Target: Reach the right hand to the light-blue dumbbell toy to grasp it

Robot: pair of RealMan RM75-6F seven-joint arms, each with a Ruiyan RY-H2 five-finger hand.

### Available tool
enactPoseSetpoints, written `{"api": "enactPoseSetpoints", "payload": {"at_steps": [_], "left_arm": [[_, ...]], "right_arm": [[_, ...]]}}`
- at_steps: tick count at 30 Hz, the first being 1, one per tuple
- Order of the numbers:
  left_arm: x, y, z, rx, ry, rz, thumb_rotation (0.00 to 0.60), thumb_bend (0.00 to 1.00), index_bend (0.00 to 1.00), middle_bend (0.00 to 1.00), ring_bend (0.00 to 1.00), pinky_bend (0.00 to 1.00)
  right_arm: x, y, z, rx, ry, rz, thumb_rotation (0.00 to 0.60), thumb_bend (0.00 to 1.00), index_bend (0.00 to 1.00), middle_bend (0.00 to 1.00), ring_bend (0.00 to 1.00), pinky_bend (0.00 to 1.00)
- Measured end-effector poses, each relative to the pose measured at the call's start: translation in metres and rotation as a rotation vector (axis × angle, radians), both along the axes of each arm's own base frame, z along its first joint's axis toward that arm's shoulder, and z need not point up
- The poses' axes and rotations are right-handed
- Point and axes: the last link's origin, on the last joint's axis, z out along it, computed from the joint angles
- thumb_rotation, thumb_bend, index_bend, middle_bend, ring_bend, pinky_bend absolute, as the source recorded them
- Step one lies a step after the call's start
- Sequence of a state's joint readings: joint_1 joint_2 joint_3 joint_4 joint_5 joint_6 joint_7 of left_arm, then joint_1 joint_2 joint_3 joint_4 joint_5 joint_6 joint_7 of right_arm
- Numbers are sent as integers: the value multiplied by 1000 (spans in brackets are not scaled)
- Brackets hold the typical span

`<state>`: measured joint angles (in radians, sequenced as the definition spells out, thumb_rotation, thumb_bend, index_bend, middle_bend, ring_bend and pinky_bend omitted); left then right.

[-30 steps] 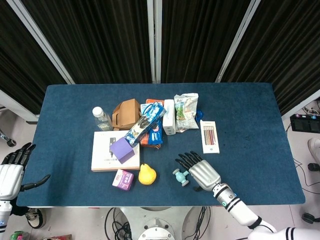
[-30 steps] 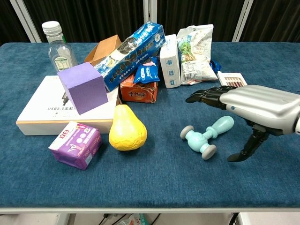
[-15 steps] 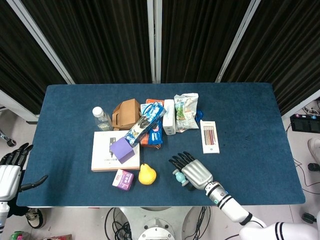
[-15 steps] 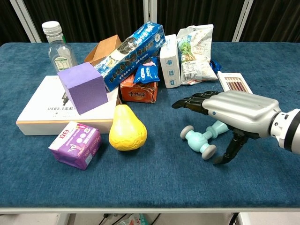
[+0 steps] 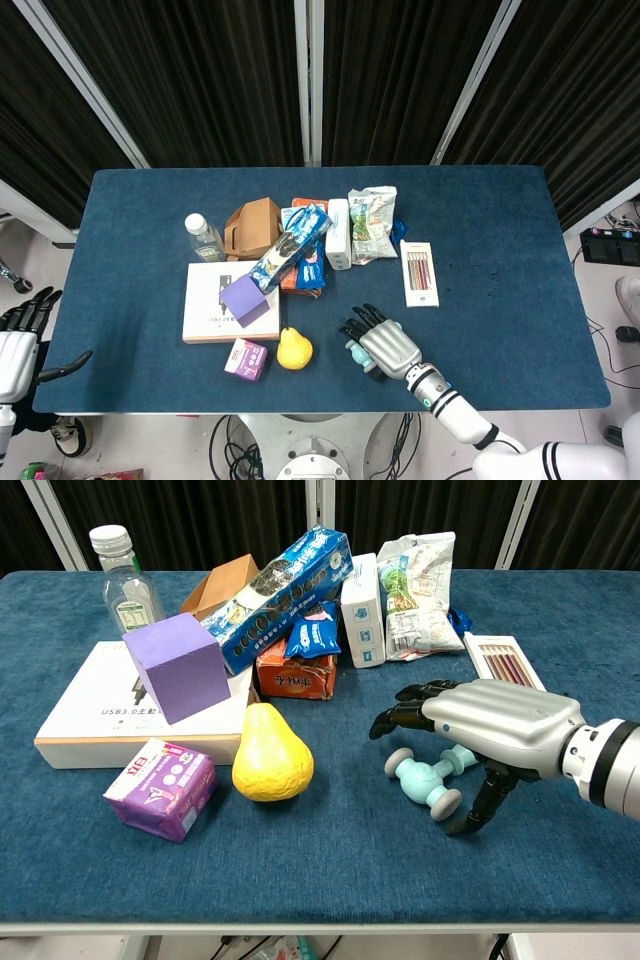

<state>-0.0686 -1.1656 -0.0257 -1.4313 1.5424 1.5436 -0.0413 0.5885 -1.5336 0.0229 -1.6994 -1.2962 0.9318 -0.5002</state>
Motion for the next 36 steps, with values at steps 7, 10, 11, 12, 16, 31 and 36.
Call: {"api": "enactPoseSetpoints", "payload": {"at_steps": [7, 10, 11, 12, 16, 31, 36], "left_arm": [[1, -1, 1, 8, -4, -1, 156, 105, 84, 65, 139, 236], [0, -1, 3, 16, -6, 4, 153, 105, 84, 66, 139, 236], [-1, -1, 4, 17, -6, 5, 154, 105, 84, 66, 139, 236], [-1, -2, 4, 17, -6, 5, 154, 105, 84, 65, 139, 236], [-1, -2, 4, 12, -5, 4, 157, 104, 84, 65, 139, 236], [-1, -3, 4, 12, -3, 6, 155, 105, 84, 65, 139, 236], [2, -2, 3, 11, -7, 2, 153, 105, 84, 65, 139, 236]], "right_arm": [[-2, 0, -2, -7, 2, -12, 600, 0, 263, 238, 0, 0], [-2, 0, -3, -6, 2, -13, 600, 0, 310, 281, 0, 0], [-2, 0, -3, -8, 0, -11, 600, 1, 339, 306, 0, 0], [-1, 0, -2, -14, -3, -9, 600, 4, 369, 333, 5, 0], [0, 0, -1, -42, -19, -5, 600, 20, 441, 401, 41, 0], [3, -9, 20, -171, -97, 17, 600, 133, 595, 525, 141, 0], [18, -21, 48, -282, -192, 60, 600, 138, 598, 533, 154, 0]]}}
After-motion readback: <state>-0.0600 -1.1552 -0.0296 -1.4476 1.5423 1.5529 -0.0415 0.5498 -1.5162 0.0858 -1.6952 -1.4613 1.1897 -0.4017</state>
